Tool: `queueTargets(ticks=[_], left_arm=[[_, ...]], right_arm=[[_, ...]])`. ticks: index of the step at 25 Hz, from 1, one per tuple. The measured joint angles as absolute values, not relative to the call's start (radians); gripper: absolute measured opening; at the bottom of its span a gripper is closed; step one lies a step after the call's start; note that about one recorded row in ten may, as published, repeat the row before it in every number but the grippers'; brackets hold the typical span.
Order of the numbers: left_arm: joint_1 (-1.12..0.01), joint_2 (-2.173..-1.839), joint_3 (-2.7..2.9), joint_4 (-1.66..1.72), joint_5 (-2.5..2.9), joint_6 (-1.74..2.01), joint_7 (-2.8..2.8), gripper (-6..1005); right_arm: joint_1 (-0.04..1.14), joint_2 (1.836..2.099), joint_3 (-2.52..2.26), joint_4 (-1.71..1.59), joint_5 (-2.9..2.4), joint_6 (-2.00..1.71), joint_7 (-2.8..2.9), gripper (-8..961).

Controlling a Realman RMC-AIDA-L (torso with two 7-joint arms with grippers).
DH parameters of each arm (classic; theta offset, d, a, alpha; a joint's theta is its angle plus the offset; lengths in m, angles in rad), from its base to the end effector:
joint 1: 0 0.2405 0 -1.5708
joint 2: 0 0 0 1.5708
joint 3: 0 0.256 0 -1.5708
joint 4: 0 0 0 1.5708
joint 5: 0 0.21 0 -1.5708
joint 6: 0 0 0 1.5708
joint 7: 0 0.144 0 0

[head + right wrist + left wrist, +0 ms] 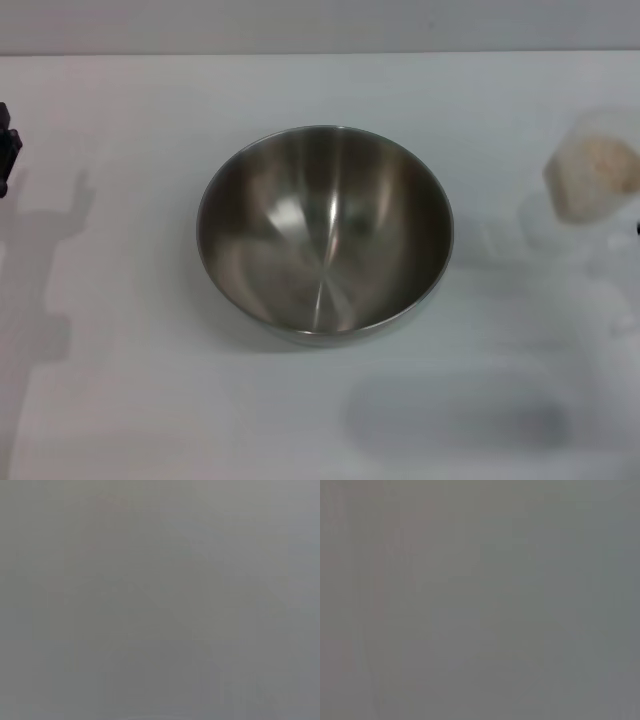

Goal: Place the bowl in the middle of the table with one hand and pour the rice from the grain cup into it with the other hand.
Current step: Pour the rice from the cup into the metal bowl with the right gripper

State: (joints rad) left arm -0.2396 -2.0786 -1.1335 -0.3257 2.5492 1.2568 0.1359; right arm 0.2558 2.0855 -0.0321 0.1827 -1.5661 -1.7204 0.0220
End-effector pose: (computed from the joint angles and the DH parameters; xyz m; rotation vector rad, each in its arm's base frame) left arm -0.3377 0.2921 0.0070 -1.4768 -0.3101 -0.5670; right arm 0.3179 0.2291 -0.0101 -1.5424 0.2596 0.8785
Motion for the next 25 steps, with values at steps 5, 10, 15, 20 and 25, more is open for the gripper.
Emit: queueTargets(ticks=[5,10,15,20,25], left_arm=[[-0.237,-2.079,-1.119,-0.325,2.549,1.242,0.135,824],[-0.235,-2.079,-1.115,-0.325,2.548,1.238,0.135,824],[-0.233,-2.079,-1.114,-0.326,2.548,1.238,0.135,824],[-0.232,-2.079,-1.113,-0.325,2.548,1.236,0.135,824],[-0.239,-2.079,-1.112,-0.325,2.548,1.236,0.133,824]], right_arm=[[0.374,2.085,-0.025,0.152,-1.567,-1.696,0.003,20],[0.474,2.086,-0.037,0.189,-1.578,-1.636,-0.168,19],[0.532,2.088,-0.041,0.227,-1.651,-1.569,-0.363,19],[0.536,2.089,-0.037,0.326,-1.726,-1.533,-0.788,19],[0.524,2.091,-0.03,0.406,-1.731,-1.519,-1.148,18]])
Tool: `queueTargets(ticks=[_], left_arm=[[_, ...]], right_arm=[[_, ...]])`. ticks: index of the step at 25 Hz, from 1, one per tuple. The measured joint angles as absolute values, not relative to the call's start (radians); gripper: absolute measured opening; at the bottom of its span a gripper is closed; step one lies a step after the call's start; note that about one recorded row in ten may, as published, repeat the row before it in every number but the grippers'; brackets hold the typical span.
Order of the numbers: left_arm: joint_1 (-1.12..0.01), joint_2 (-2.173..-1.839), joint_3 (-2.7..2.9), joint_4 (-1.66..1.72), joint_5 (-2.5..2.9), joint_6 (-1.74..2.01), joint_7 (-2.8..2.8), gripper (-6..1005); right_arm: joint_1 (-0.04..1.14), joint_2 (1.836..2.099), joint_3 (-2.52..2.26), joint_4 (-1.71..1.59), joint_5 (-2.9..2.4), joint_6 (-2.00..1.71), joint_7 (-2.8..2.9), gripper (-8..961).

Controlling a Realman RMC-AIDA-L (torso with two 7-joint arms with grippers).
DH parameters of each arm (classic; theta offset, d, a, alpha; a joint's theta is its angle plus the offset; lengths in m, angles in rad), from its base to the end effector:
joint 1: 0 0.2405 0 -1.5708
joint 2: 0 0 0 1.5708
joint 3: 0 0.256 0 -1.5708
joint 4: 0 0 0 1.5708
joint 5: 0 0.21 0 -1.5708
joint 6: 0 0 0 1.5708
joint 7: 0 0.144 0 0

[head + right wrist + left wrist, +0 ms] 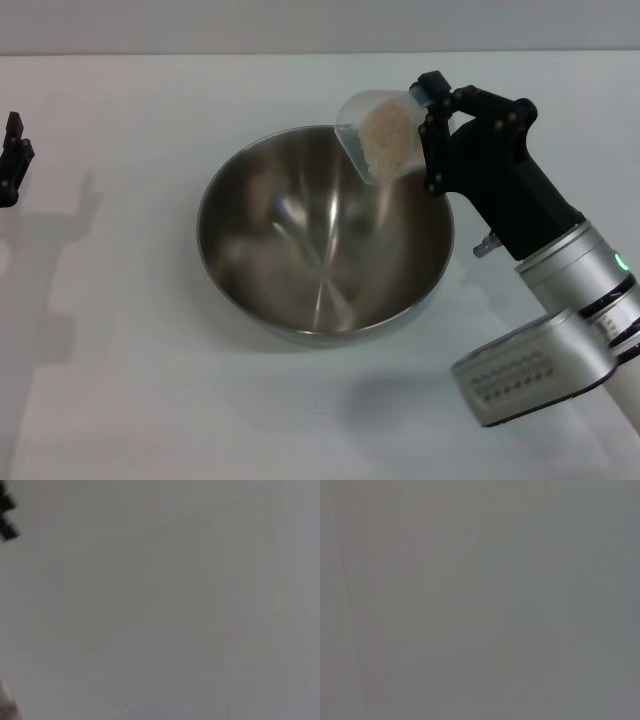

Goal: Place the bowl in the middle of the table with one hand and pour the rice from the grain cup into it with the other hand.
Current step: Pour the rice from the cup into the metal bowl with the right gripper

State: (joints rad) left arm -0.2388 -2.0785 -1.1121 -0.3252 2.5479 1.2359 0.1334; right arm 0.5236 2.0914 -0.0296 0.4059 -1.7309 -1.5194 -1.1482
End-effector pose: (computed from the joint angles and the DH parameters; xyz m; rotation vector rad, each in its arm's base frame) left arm -0.3384 0.2915 0.0015 -1.5057 -0.3236 -0.5566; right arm 0.2184 0.2863 -0.0780 -1.5873 -0.7209 0.3085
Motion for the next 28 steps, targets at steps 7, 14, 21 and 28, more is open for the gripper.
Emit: queueTargets(ticks=[7,14,21,28], left_arm=[[-0.241,-2.079,-1.112,-0.325,2.548,1.236,0.133,824],[-0.233,-2.078,-1.111,-0.328,2.548,1.236,0.133,824],[-0.229,-2.079,-1.104,-0.33,2.547,1.236,0.133,825],[-0.223,-2.079,-1.101,-0.336,2.546,1.237,0.133,825]], right_arm=[[0.518,2.092,-0.039,0.457,-1.752,-1.519,-1.547,18],[0.516,2.092,-0.034,0.476,-1.8,-1.471,-1.904,17],[0.513,2.092,-0.04,0.51,-1.806,-1.449,-2.185,18],[0.503,2.092,-0.039,0.52,-1.853,-1.444,-2.306,19]])
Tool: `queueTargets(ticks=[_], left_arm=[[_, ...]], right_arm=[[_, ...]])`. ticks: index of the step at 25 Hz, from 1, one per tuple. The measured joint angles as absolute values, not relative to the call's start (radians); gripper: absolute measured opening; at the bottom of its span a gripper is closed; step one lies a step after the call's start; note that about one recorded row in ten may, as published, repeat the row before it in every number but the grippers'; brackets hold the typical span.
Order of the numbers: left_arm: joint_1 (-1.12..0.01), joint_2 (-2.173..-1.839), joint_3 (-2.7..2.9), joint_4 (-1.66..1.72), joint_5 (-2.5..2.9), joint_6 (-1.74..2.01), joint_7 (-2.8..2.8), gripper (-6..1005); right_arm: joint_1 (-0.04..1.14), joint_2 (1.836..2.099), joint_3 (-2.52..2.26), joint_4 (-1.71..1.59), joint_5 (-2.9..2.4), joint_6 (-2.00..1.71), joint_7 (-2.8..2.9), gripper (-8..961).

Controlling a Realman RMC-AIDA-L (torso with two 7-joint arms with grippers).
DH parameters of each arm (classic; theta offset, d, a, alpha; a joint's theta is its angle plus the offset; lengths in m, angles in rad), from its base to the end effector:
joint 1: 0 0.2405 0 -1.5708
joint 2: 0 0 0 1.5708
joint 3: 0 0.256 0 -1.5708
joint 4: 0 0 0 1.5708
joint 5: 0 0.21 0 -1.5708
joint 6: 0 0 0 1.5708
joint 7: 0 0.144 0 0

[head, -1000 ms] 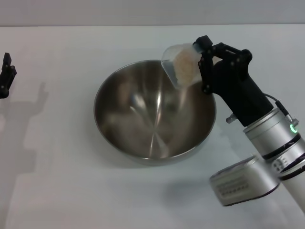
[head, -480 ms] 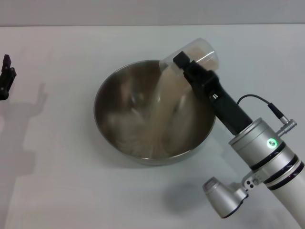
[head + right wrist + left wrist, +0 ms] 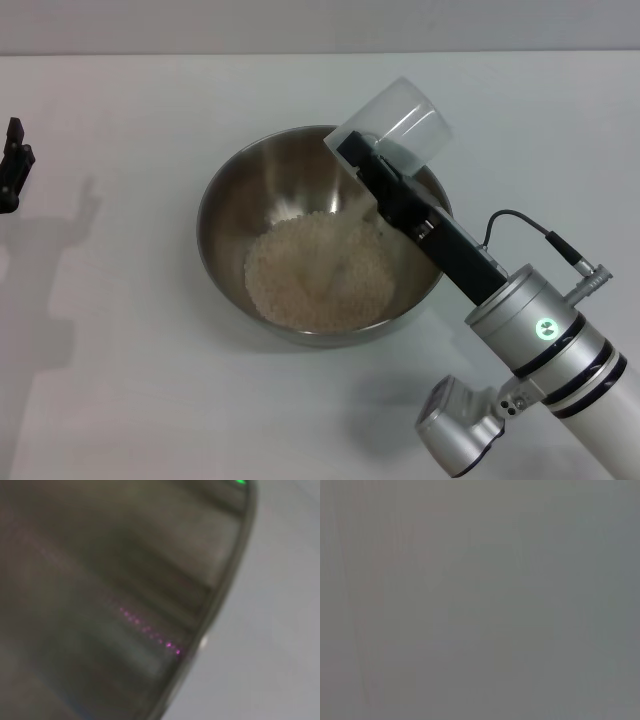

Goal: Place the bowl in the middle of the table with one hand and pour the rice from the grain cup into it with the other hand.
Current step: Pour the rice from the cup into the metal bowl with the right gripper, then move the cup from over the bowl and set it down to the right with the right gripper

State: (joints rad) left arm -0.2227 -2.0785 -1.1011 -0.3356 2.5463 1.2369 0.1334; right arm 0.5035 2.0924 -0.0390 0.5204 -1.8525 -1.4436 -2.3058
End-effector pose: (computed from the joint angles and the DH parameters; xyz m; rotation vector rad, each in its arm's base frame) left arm -0.3395 0.2870 -0.0001 -1.5082 -0.3303 -0.5572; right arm 0.1996 0.2599 -0.1087 -1.0448 -1.5539 -0.3790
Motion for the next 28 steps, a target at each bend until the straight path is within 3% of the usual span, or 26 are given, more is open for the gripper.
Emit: queueTargets(ticks=[14,28], left_arm=[[-0.218,-2.078,-1.101,-0.336,2.546,1.242,0.133,825],[-0.227,-2.078,-1.101,-0.336,2.546,1.236,0.133,825]], right_arm=[[0.514,2.092,-0.021,0.542,-1.897,-1.401,-2.443,17],[0.404,2.09,0.225,0.721,-1.898,-1.473,-1.36,18]])
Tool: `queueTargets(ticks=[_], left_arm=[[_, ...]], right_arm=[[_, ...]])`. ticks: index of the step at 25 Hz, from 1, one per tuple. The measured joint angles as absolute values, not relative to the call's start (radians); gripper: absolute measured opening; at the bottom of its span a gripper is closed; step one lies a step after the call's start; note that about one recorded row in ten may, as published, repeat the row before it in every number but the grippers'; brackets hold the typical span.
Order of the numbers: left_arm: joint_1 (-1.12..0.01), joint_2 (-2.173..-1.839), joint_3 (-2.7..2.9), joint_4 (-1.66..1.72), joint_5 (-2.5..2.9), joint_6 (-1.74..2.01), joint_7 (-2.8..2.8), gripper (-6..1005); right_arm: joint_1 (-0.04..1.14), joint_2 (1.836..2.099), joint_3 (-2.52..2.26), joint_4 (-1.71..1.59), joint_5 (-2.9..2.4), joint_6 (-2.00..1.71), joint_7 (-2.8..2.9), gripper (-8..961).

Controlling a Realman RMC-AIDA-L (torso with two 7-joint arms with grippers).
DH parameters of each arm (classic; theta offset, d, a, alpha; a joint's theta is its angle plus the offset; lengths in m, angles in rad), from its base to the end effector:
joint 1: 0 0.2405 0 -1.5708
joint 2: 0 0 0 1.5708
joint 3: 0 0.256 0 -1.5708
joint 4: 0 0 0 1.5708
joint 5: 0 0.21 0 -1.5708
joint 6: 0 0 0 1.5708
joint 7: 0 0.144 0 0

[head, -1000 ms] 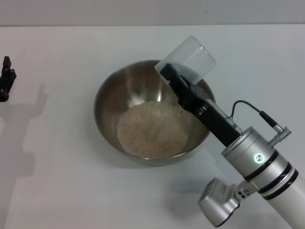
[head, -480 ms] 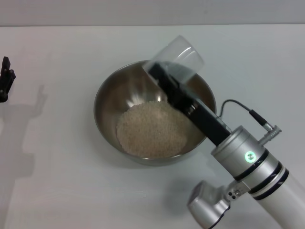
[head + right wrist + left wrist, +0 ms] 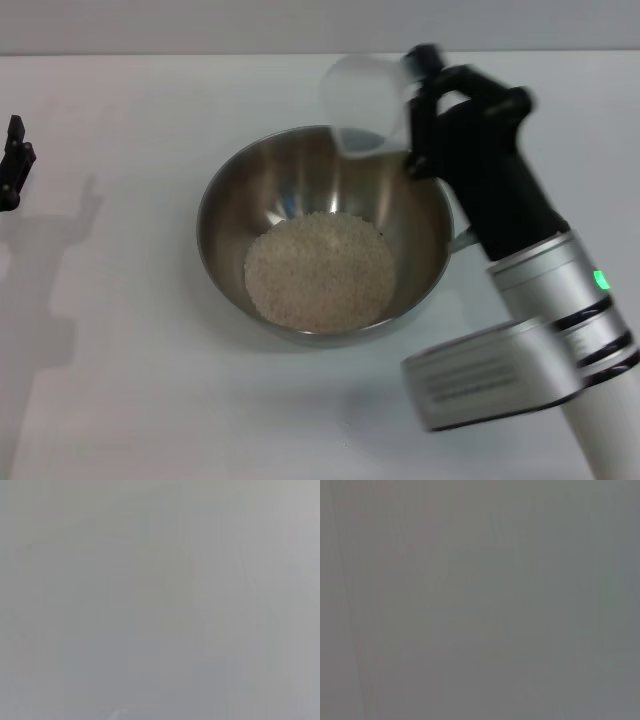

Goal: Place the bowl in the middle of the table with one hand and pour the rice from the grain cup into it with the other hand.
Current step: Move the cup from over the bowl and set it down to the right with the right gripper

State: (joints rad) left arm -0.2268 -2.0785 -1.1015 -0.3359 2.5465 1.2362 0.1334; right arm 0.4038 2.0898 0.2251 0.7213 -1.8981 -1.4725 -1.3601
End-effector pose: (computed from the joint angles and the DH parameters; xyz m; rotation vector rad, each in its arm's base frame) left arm -0.3384 0.2884 -0.0001 -1.5092 -0.3277 -0.5602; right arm 0.1792 0.2647 -0.0831 -1.4862 -0.5580 0.3254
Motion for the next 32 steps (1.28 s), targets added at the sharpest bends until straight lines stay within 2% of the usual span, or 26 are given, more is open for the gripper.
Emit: queueTargets(ticks=[5,13,21,32], left_arm=[[-0.229,-2.078,-1.101,-0.335,2.546,1.228,0.133,824],[-0.23,-2.079,-1.101,-0.335,2.546,1.223,0.132,824],[-0.23,-2.079,-1.101,-0.328,2.546,1.222,0.132,825],[-0.223,-2.078,-1.094,-0.334,2.546,1.222,0.132,825]], right_arm=[[0.372,2.08,0.275,0.619,-1.913,-1.559,-0.662,17],[0.352,2.087,0.334,0.403,-1.897,-1.586,-0.066,17],[0.324,2.086,0.437,0.258,-1.896,-1.488,0.011,17],[0.448,2.086,0.43,0.192,-1.904,-1.171,0.035,19]])
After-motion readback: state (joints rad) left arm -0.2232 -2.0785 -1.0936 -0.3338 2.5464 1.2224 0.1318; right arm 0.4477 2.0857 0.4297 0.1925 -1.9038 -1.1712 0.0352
